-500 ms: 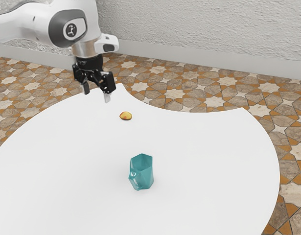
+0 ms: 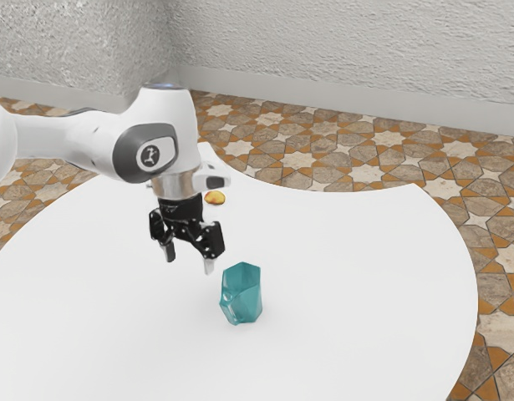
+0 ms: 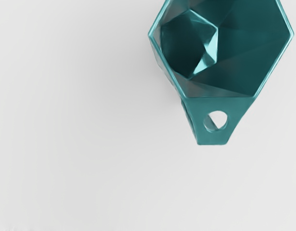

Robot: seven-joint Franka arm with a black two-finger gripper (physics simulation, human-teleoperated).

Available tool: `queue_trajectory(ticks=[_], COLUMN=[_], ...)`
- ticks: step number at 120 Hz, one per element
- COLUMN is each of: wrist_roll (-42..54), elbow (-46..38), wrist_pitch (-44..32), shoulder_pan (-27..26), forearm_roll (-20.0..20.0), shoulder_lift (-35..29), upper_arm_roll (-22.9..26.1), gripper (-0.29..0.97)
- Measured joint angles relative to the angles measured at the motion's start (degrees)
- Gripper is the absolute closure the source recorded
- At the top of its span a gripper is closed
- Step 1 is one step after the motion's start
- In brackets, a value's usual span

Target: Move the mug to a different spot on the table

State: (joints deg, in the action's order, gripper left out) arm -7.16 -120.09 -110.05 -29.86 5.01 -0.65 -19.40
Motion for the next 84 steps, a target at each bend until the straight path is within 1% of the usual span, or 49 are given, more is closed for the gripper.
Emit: queue_trajectory(ticks=[19, 32, 55, 84], wrist_roll=[-1.48, -2.18, -2.31, 0.92], elbow=[-2.66, -3.32, -3.87, -9.31], wrist_pitch=[-2.71, -5.76, -12.7, -22.9], shoulder_pan=[-2.71, -4.37, -5.63, -5.0], forearm_roll=[-2.02, -2.32, -1.01, 1.08], shoulder_lift=[0.17, 1.82, 6.67, 7.44], upper_arm_roll=[0.29, 0.52, 1.02, 0.15], gripper=[0.0, 0.0, 0.0, 0.0])
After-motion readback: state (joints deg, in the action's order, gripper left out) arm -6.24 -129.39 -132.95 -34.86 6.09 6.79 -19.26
